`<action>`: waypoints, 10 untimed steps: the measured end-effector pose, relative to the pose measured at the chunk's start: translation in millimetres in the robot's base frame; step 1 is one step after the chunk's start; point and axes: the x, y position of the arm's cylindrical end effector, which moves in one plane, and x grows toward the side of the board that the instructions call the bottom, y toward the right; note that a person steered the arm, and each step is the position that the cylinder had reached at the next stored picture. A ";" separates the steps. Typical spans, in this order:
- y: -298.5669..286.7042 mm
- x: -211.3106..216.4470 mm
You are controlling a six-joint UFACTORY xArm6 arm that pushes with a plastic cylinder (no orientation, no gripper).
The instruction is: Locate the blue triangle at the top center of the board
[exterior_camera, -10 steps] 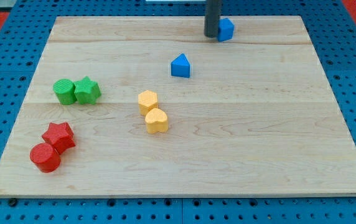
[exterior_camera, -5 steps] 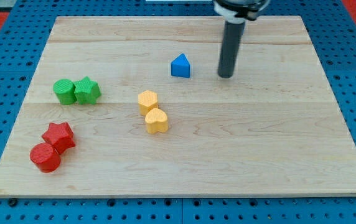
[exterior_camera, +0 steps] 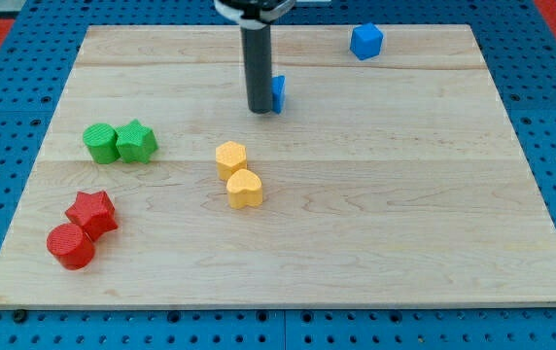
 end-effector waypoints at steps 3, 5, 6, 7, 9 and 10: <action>47.3 -18.2; 38.5 -48.2; 36.8 -77.6; 36.0 -78.2; 14.9 -90.6; 23.0 -85.7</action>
